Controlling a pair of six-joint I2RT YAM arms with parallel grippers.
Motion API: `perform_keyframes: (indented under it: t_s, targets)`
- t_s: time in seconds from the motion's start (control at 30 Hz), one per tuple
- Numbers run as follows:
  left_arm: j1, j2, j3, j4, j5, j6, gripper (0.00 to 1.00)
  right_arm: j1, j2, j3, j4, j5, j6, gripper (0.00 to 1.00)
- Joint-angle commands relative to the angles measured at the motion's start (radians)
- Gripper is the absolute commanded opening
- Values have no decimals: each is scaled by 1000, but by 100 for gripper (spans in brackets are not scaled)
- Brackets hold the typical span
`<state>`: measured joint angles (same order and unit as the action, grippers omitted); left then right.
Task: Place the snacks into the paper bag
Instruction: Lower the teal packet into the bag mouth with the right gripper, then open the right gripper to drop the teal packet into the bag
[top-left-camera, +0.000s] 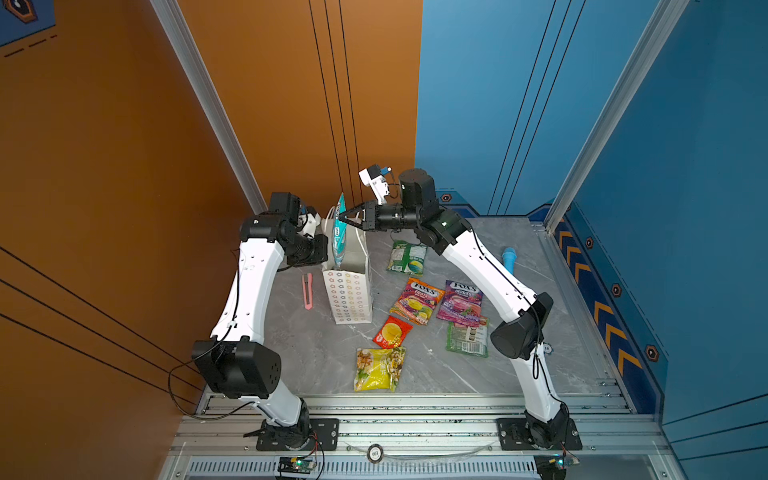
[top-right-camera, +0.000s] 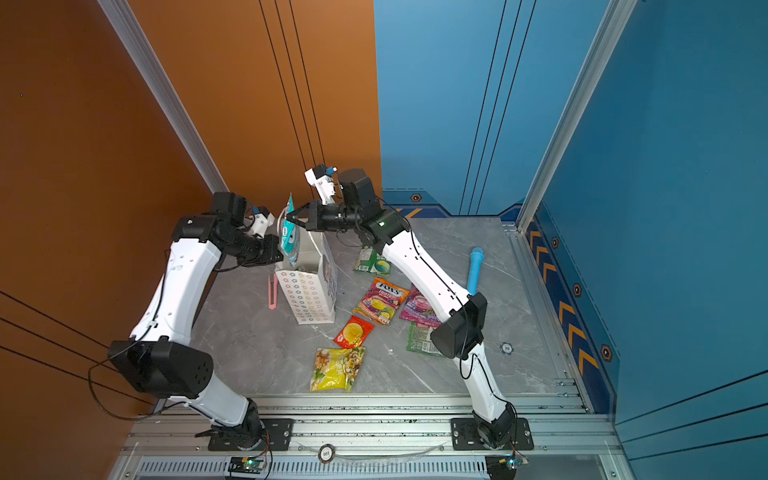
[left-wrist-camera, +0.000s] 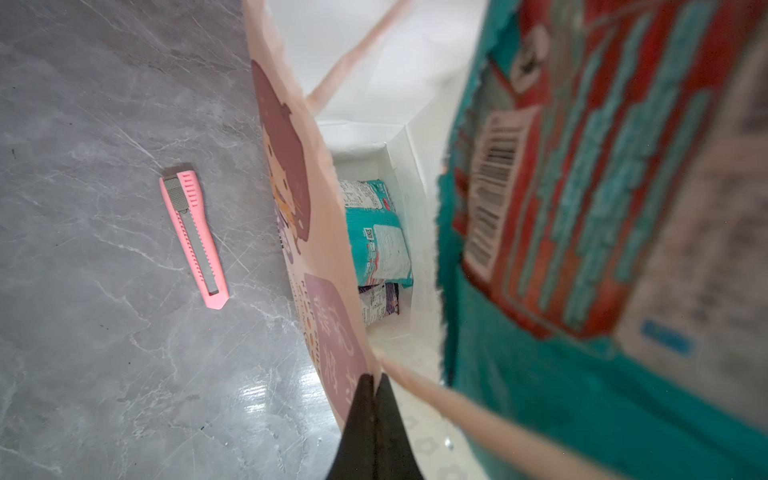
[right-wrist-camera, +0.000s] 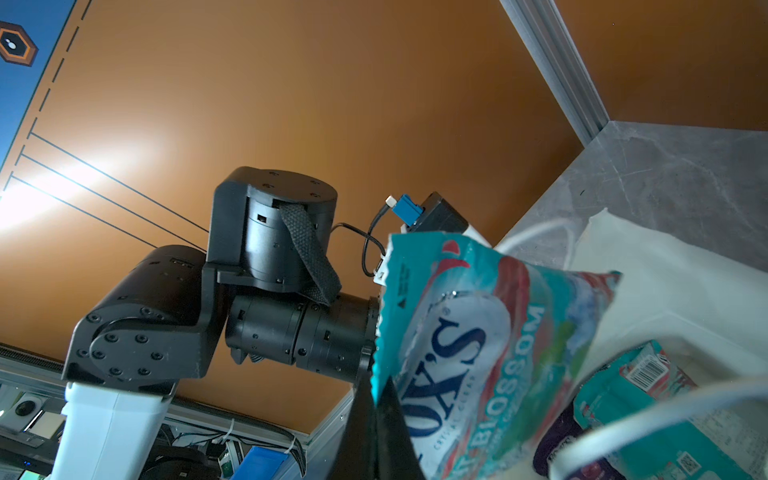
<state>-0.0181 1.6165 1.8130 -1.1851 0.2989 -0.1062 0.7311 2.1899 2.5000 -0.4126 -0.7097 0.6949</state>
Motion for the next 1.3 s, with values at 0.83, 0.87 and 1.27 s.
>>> perform_keyframes:
  t_s: [0.83,0.87,1.27]
  targets:
    - [3,-32,-2,13,-7,-15,0,6,133,15,-19,-40,38,0]
    - [3,-32,-2,13,-7,-15,0,7,143,24,-19,-43,44,0]
    - [7,-38,-8,13,-6,-8,0,-23,83,-9,-23,20,41,24]
